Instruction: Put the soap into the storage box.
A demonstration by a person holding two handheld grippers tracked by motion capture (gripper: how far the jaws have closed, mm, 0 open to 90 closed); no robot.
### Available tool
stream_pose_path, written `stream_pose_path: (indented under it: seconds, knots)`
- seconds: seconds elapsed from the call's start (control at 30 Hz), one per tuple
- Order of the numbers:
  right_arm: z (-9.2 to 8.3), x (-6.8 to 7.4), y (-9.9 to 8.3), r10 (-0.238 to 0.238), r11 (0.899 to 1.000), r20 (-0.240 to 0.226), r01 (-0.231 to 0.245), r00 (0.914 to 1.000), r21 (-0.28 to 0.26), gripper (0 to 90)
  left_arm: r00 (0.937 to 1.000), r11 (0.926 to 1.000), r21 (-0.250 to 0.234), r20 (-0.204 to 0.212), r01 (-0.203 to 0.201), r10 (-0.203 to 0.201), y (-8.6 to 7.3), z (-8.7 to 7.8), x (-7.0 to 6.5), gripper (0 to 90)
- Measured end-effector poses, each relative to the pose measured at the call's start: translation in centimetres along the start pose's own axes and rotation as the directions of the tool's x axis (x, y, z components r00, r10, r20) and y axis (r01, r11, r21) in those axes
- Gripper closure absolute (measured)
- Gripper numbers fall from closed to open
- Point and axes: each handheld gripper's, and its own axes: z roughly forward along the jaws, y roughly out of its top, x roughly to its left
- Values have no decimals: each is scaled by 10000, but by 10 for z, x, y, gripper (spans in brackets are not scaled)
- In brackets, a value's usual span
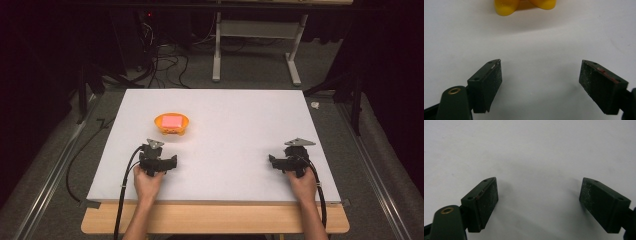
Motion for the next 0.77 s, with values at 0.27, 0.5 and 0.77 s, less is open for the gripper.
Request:
stream_pose_path:
  seconds: [0.27,0.5,0.77]
  knots:
    - [0,0,0,1,10000,-1,-1,10000,-1,159,9999,9999,11,-103,-101,101,-1,5,-2,186]
    - [0,0,0,1,10000,-2,-1,10000,1,159,9998,9996,-224,-101,-164,162,-3,7,-2,173]
    - [0,0,0,3,10000,-2,-3,10000,-2,159,9999,9995,-281,-82,-133,131,-4,7,-2,171]
